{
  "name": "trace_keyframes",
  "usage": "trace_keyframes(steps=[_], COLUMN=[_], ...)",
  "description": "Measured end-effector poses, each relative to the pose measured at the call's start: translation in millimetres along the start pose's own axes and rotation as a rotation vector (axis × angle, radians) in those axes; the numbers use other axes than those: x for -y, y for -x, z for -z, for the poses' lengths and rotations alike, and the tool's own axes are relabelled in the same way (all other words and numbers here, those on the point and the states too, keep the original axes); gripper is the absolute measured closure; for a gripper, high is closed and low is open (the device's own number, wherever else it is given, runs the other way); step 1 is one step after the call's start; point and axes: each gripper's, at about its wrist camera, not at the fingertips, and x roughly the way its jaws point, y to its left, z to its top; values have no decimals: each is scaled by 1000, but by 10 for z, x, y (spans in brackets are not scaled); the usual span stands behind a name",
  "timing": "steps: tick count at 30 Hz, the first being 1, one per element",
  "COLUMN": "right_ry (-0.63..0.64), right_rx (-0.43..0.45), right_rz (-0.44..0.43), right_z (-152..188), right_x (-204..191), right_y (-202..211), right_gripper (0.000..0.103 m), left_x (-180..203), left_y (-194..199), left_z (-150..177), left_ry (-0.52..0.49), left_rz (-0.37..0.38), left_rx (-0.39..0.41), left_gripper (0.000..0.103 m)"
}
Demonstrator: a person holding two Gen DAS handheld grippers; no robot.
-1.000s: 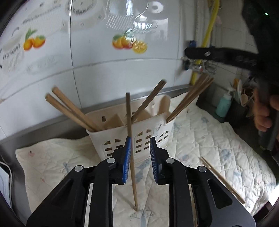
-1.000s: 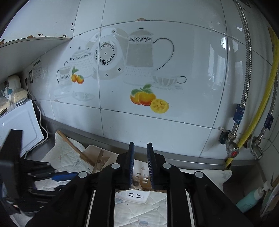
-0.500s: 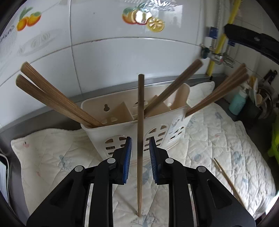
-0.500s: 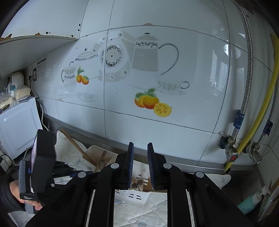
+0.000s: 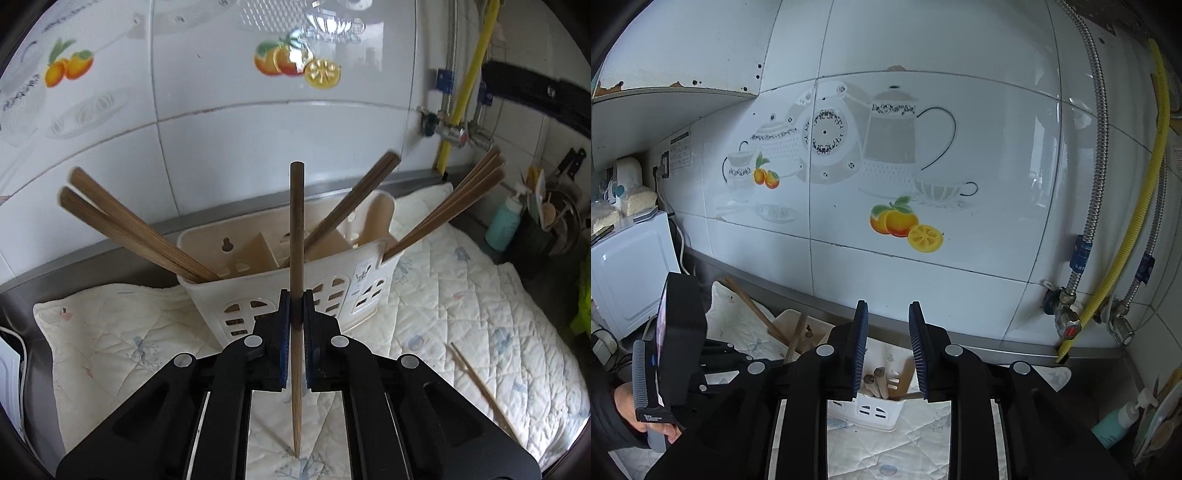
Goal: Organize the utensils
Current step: 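Open the right gripper over the holder while the left gripper lowers its chopstick in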
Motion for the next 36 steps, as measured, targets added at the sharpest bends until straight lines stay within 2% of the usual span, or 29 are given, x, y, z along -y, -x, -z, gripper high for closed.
trace_keyframes(steps=[7,14,20,26,29,36], right_ry=[9,-12,-14,-11,-17,-54], right_rx=[23,56,79,93,93,63], right_rz=[-4,-9,-20,-14,-8,-5], right_z=[-24,-71,-16,110,203,504], right_x=[-28,-5,9,68,119,179], right_y=[171,297,426,556,603,702], right_gripper=[79,77,76,75,74,74], left_x=[-57,-189,-290,-355,-399,-447], left_y=[374,773,862,776,683,434], left_z=[-84,-526,-887,-1093,-1109,-939], left_ry=[25,49,89,141,168,190], left_rz=[-2,-33,-51,-61,-62,-49], left_rx=[89,220,323,398,410,333], left_gripper=[98,98,98,98,98,98])
